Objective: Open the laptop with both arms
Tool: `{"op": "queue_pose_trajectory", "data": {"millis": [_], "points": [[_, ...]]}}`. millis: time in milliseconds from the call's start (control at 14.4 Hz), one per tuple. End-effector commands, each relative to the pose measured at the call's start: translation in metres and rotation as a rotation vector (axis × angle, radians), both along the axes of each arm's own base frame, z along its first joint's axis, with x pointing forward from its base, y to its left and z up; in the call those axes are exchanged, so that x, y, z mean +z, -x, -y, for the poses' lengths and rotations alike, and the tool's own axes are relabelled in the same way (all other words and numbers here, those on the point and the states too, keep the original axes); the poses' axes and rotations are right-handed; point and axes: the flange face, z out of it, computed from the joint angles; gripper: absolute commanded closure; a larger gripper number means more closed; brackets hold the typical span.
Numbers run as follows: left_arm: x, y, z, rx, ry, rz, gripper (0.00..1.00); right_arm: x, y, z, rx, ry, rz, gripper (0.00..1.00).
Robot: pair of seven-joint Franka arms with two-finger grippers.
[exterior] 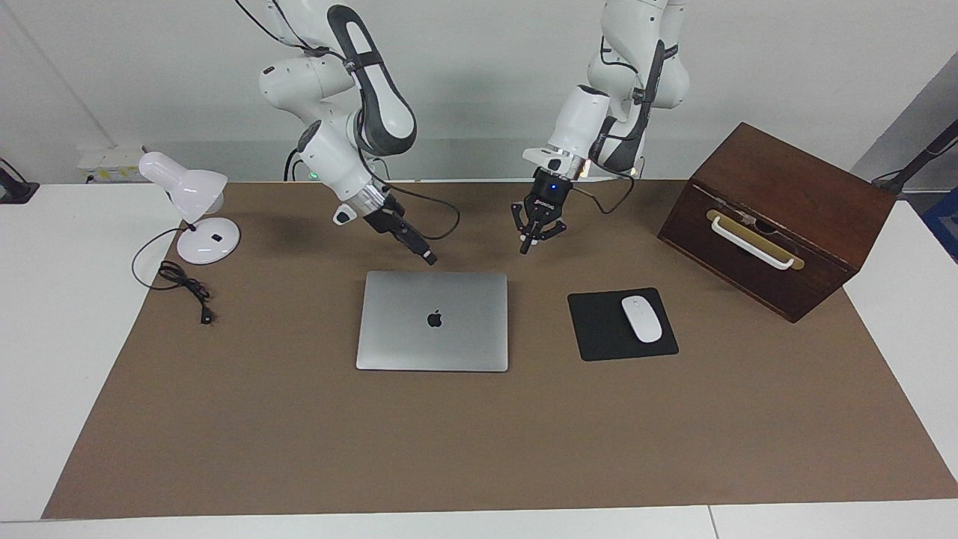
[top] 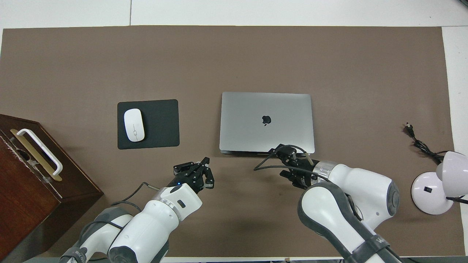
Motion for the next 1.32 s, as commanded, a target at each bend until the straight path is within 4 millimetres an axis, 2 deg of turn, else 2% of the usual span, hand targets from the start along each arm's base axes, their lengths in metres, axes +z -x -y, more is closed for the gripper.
{"op": "queue_pose_trajectory", "data": {"millis": [0,278,833,1249], "points": [[-0.006,-0.002,0.004,-0.003,0.009,0.005,1.0,0.001,-0.002,0.002,-0.009,-0.004,0.024,0.0],[-0.018,-0.007,0.014,-0.014,0.006,-0.005,1.0,0.006,-0.012,-0.003,-0.026,-0.022,0.034,0.0],[-0.042,-0.021,0.03,-0.021,0.014,-0.007,1.0,0.003,-0.017,-0.004,-0.033,-0.023,0.028,0.0],[-0.049,-0.044,0.044,-0.018,0.023,-0.002,1.0,0.004,-0.017,-0.004,-0.033,-0.023,0.029,0.0]]}}
